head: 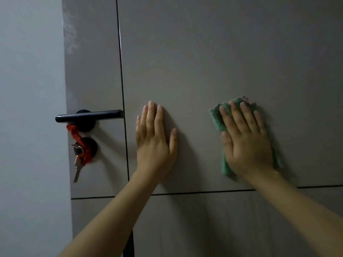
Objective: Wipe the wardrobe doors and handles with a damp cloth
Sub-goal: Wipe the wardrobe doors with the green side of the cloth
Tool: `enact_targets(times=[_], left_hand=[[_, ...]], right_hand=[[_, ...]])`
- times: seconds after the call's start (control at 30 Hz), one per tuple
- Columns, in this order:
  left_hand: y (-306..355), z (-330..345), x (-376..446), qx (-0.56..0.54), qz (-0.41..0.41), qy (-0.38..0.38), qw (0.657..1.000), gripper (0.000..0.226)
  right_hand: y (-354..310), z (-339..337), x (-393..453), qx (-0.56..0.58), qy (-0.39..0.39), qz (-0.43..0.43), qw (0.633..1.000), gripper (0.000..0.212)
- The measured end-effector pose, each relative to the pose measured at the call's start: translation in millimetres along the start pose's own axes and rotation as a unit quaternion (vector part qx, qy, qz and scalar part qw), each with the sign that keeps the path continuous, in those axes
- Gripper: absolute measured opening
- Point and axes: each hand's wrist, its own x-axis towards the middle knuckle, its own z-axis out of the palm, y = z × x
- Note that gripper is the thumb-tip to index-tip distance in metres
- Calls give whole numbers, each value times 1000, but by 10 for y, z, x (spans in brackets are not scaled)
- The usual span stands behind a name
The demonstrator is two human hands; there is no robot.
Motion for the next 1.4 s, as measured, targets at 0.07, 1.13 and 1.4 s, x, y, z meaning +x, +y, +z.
enact_targets(times=[0.07,1.13,1.4], left_hand=[[11,8,-13,2,-1,2,1000,65],[1323,574,-128,-16,142,46,989,51],[1669,682,-139,-42,152,31,987,48]], right_hand=[[-243,62,-222,5,16,22,1000,52],[791,-257,-745,0,-54,-77,996,51],[1545,-322,-571,-41,24,195,980,54]])
